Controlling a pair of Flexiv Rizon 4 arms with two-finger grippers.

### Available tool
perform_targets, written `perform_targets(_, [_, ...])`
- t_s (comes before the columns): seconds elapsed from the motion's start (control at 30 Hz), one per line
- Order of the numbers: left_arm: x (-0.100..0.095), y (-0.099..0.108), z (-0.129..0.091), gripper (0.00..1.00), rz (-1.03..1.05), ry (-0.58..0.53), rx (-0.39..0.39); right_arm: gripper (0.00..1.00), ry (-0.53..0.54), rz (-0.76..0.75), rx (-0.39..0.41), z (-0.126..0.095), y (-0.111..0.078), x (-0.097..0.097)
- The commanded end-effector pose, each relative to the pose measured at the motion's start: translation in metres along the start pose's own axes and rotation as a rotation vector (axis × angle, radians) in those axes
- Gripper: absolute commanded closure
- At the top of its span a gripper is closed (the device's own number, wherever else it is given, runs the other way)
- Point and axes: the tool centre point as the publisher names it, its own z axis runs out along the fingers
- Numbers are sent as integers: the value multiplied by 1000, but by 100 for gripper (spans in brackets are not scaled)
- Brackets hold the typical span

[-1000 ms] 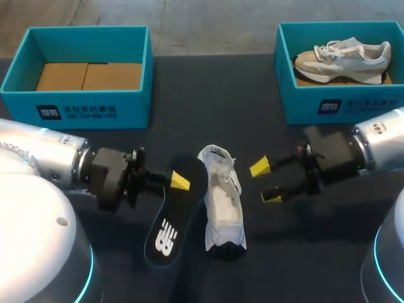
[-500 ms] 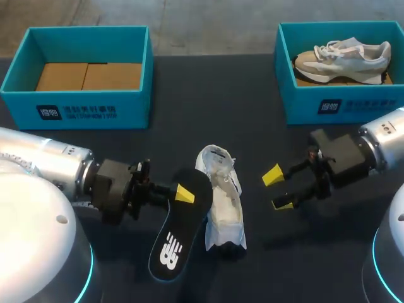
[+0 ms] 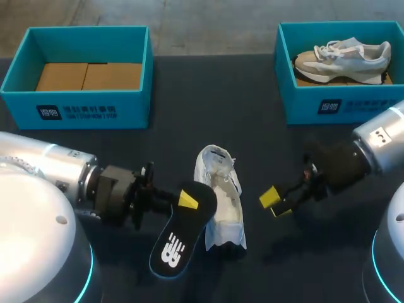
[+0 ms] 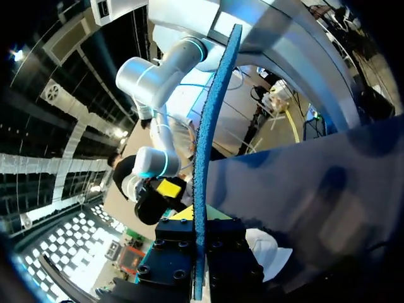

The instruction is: Take the shoe out of the shoebox, open the shoe tongue, remove and reinsert the insole, then place the shoe into the shoebox

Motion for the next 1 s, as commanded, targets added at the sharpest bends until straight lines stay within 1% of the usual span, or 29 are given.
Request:
perform_targets(0.03, [6, -1, 6, 100, -45, -13, 19, 0, 1, -65, -2, 1, -10, -7])
perform_targets(0.1, [9, -2, 9, 100, -75, -20, 25, 0, 14, -84, 25, 6, -13, -12])
perform_targets(0.87, [9, -2, 9, 100, -75, -20, 25, 0, 14, -84, 25, 6, -13, -12])
perform_targets(0.9, [9, -2, 9, 100, -75, -20, 25, 0, -29, -102, 36, 7, -12, -12])
perform_targets(0.97, [8, -3, 11, 100, -75, -15, 29, 0, -54, -159, 26, 9, -11, -12])
perform_targets(1.0, [8, -3, 12, 100, -75, -12, 34, 0, -94, -174, 34, 10, -11, -12])
